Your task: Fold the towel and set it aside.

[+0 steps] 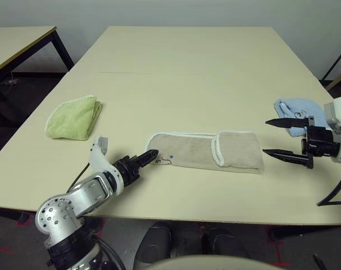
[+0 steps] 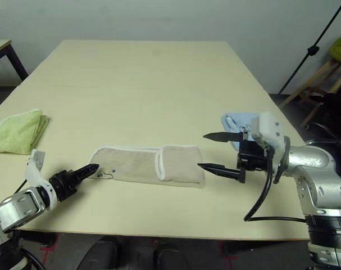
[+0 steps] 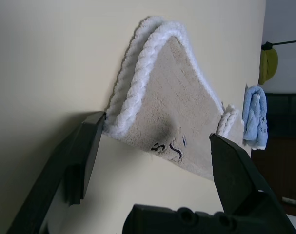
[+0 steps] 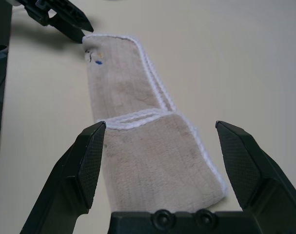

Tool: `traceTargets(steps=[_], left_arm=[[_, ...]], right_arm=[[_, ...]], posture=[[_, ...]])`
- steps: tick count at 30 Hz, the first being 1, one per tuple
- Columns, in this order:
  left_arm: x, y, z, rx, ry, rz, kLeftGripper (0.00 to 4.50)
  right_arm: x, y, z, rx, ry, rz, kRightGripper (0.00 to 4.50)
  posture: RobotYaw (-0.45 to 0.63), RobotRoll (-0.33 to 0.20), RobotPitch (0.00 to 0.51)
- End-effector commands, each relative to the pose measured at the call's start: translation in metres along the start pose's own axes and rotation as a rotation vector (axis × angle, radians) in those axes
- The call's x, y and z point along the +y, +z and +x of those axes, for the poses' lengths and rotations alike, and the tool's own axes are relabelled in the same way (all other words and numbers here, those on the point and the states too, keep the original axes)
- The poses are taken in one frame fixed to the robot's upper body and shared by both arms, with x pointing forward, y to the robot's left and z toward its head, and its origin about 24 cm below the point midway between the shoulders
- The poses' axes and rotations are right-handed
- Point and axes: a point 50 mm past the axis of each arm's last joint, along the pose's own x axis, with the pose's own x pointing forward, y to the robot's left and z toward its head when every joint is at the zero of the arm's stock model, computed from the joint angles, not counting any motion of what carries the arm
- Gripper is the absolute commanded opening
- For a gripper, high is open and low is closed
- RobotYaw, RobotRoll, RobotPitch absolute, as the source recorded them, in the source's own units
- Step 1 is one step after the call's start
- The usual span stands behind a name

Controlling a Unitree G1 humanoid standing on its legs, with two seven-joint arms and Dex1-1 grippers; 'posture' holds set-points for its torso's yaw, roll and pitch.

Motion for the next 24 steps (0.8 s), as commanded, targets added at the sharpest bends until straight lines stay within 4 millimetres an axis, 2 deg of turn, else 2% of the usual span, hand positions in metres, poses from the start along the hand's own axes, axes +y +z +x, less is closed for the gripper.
traceTargets(steps=[1,7,13,15,20,24], left_arm=[[0.006,-0.016,0.003,0.089,0.020,-0.059,4.48],[-0.004,0.001,-0.011,0.054,-0.003,-0.150,4.48],[0.003,0.016,-0.026,0.019,0.024,-0.144,4.48],[-0.002,0.021,-0.028,-0.013,-0.041,-0.139,4.48],[-0.013,0.017,-0.033,0.000,-0.194,-0.091,4.48],[-0.018,0.026,-0.036,-0.052,-0.297,-0.090,4.48]], right_arm=[[-0.002,0.004,0.003,-0.010,0.008,-0.004,4.50],[-0.002,0.005,0.007,-0.013,0.009,-0.001,4.50],[-0.001,0.005,0.007,-0.013,0.006,0.010,4.50],[-0.001,0.004,0.008,-0.013,0.008,0.011,4.50],[0.000,0.004,0.009,-0.013,0.015,0.017,4.50],[-0.001,0.004,0.005,-0.001,0.009,0.018,4.50]], posture=[[0.06,0.000,0.126],[0.05,0.000,0.125],[0.06,0.000,0.125],[0.07,0.000,0.124],[0.07,0.000,0.126],[0.07,0.000,0.123]])
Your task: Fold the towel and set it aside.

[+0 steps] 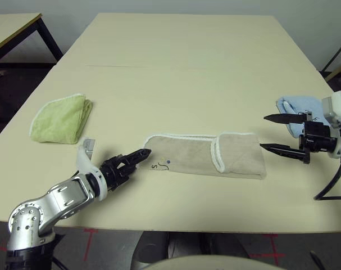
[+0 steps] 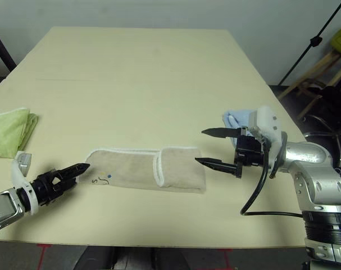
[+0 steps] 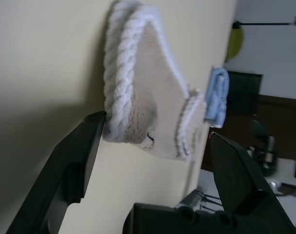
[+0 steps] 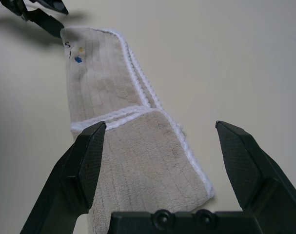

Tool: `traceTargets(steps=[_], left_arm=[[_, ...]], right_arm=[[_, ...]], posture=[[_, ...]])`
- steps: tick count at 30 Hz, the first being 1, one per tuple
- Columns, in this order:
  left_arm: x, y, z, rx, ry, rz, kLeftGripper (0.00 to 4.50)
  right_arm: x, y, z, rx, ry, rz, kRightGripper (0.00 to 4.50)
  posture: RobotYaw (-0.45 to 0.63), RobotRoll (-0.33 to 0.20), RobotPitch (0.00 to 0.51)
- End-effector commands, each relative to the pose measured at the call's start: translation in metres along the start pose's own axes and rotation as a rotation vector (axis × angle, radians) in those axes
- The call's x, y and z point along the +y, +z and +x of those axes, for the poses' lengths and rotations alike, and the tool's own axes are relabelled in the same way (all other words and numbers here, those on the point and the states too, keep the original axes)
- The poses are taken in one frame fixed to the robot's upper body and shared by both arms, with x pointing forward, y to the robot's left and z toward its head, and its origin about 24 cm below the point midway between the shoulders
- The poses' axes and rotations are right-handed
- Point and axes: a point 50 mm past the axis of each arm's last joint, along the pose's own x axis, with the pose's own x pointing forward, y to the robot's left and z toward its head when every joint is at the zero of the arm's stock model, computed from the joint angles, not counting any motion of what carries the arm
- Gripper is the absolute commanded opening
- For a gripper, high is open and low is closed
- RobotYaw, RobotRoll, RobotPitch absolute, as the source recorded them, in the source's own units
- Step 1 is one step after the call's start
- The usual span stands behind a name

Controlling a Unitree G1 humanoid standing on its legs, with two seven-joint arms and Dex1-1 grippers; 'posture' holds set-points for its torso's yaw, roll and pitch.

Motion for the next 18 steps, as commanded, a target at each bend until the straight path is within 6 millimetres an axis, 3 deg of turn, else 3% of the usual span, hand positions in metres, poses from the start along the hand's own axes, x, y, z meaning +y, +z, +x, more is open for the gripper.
traceTargets(steps=[1,9,18], left_arm=[[-0.009,0.007,0.000,-0.059,-0.093,0.007,4.48],[-0.017,0.013,0.005,-0.118,-0.111,0.003,4.48],[-0.005,-0.012,-0.012,0.061,-0.043,0.054,4.48]], right_arm=[[0.001,0.002,0.001,0.006,0.018,-0.003,4.50],[0.002,0.003,0.004,-0.001,0.032,-0.001,4.50],[-0.001,0.005,0.003,0.004,0.031,-0.006,4.50]], posture=[[0.07,0.000,0.123],[0.08,0.000,0.115],[0.09,0.000,0.106]])
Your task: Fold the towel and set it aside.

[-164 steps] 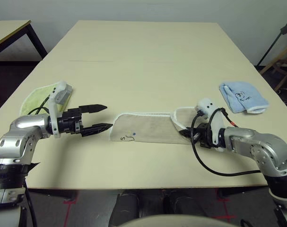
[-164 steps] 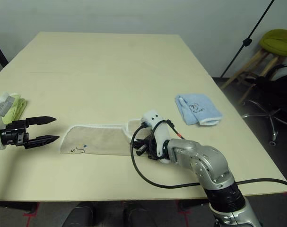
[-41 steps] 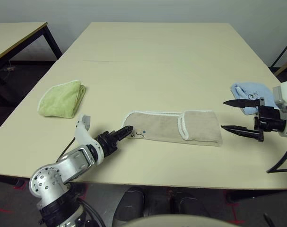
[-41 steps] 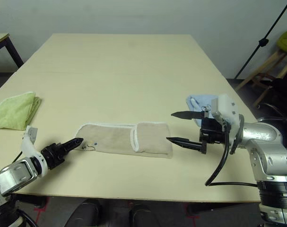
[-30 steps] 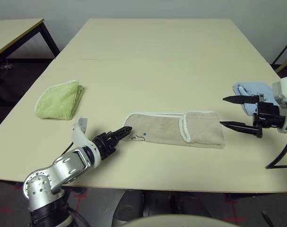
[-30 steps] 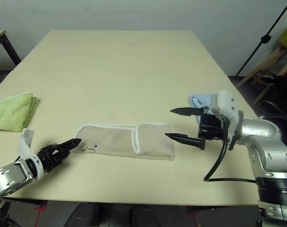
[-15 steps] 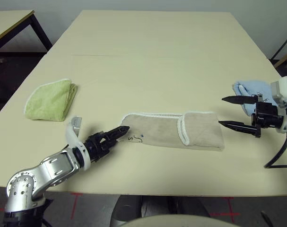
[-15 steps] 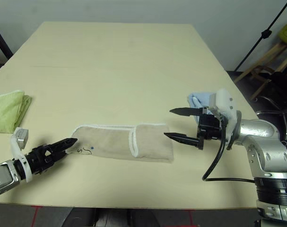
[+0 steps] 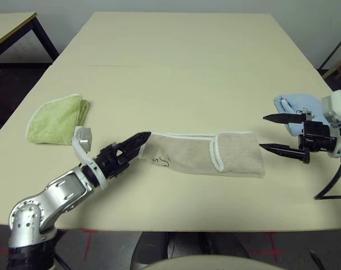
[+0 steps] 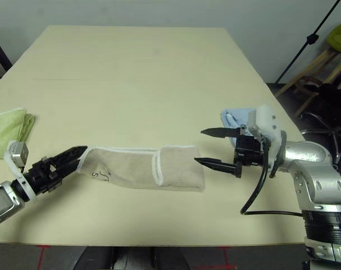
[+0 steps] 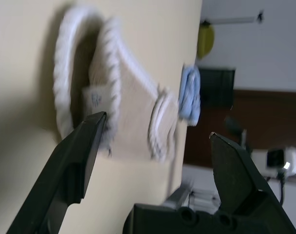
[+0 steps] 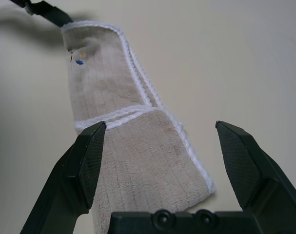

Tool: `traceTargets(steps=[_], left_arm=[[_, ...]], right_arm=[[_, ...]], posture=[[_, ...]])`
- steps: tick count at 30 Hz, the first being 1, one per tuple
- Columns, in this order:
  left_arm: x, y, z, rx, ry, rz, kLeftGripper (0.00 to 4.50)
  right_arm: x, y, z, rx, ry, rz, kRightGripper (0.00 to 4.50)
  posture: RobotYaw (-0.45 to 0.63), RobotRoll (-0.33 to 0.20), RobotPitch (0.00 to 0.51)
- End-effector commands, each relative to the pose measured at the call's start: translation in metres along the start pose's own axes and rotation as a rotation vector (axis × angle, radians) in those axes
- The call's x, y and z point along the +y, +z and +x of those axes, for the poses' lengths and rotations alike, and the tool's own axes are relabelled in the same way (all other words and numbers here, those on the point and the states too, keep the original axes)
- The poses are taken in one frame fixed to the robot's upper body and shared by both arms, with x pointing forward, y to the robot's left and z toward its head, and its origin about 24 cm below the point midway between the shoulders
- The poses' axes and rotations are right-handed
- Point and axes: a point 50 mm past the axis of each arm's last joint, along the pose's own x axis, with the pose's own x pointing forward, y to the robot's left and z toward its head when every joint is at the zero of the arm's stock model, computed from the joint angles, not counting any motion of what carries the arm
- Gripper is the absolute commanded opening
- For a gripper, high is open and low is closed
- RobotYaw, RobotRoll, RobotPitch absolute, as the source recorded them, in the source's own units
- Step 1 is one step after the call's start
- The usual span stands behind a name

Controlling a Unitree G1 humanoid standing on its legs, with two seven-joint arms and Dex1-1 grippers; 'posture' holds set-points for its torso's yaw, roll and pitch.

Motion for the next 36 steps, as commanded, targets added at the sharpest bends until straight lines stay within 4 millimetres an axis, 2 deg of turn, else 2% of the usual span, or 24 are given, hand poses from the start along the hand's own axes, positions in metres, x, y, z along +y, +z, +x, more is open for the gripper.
traceTargets(steps=[1,6,12,16,25,30,36], left_arm=[[0.003,-0.011,-0.008,0.073,0.033,0.016,4.48],[0.011,-0.018,-0.013,0.089,0.133,-0.004,4.48],[0.022,-0.001,-0.019,-0.044,0.232,-0.047,4.48],[0.016,-0.022,-0.018,0.076,0.196,-0.017,4.48],[0.021,-0.029,0.000,0.062,0.323,-0.072,4.48],[0.020,-0.034,0.014,0.058,0.350,-0.112,4.48],[0.020,-0.038,0.018,0.043,0.375,-0.153,4.48]], right_arm=[[0.000,0.000,0.002,0.007,0.019,0.003,4.50],[-0.001,0.001,0.003,0.004,0.020,0.002,4.50],[-0.001,0.001,0.003,0.003,0.020,0.005,4.50],[-0.001,0.001,0.004,0.002,0.021,0.006,4.50],[0.001,0.010,-0.001,-0.006,0.028,-0.010,4.50],[0.009,0.012,-0.009,0.008,0.049,0.000,4.50],[0.018,0.011,-0.021,0.062,0.087,0.032,4.50]], posture=[[0.09,0.000,0.106],[0.10,0.000,0.106],[0.10,0.000,0.105],[0.10,0.000,0.106],[0.08,0.000,0.109],[0.06,0.000,0.112],[0.05,0.000,0.114]])
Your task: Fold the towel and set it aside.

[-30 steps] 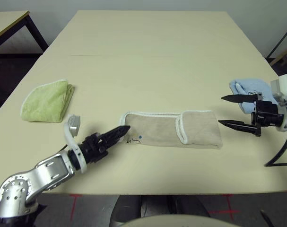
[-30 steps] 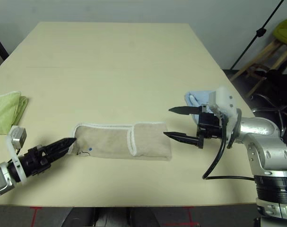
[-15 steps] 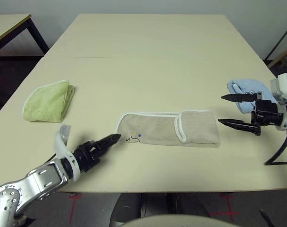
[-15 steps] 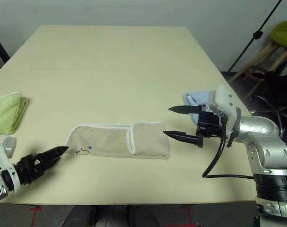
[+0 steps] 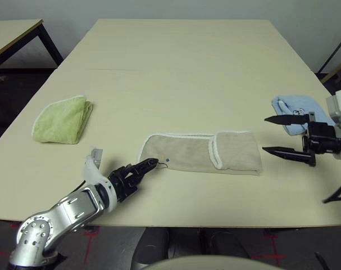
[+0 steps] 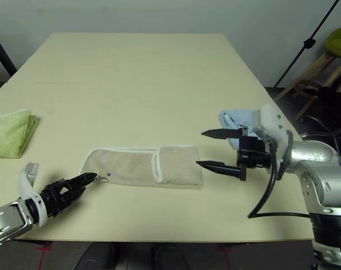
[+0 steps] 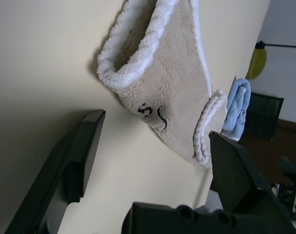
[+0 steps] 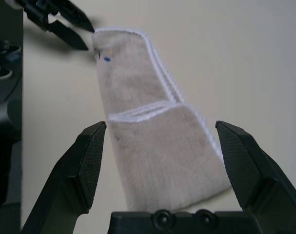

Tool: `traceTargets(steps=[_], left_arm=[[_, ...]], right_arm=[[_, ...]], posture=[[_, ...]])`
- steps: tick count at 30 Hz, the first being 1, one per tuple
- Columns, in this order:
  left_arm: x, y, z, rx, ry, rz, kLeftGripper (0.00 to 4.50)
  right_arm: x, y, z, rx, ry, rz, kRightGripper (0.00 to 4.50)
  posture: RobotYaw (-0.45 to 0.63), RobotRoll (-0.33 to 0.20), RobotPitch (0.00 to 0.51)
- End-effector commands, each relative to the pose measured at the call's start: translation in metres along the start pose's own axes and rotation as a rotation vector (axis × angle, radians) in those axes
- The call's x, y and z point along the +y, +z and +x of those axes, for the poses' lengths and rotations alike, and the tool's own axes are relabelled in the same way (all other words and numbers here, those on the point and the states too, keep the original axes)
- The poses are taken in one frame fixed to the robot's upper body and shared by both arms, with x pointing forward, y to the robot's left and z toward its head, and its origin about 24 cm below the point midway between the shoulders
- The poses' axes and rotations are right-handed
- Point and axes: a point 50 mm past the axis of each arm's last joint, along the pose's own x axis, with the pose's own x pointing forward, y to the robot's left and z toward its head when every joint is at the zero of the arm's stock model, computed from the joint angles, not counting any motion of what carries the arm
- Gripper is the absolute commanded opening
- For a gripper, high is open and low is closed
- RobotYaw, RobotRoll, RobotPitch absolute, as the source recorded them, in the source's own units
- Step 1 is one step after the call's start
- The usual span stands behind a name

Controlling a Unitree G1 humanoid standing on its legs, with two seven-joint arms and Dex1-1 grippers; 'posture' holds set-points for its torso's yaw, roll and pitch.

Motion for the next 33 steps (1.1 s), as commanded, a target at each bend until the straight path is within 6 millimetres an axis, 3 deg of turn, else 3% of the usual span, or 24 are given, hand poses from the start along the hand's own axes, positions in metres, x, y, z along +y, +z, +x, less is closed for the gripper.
traceTargets(steps=[1,12,15,26,33], left_arm=[[0.009,-0.010,0.006,0.036,0.071,-0.038,4.48],[0.002,-0.021,0.012,0.039,0.059,-0.102,4.48],[0.001,-0.021,0.015,0.034,0.061,-0.117,3.87],[-0.002,-0.010,0.026,0.026,0.083,-0.126,0.01],[-0.006,-0.003,0.026,-0.011,0.060,-0.134,0.01]], right_arm=[[0.004,0.005,-0.006,0.017,0.024,-0.006,4.50],[0.000,0.003,-0.004,0.039,0.046,0.004,4.50],[-0.001,0.003,-0.004,0.038,0.044,0.003,4.50],[-0.001,0.001,-0.003,0.033,0.031,0.012,4.50],[0.000,-0.001,-0.002,0.029,0.021,0.020,4.50]], posture=[[0.05,0.000,0.114],[0.07,0.000,0.118],[0.08,0.000,0.121],[0.06,0.000,0.122],[0.06,0.000,0.121]])
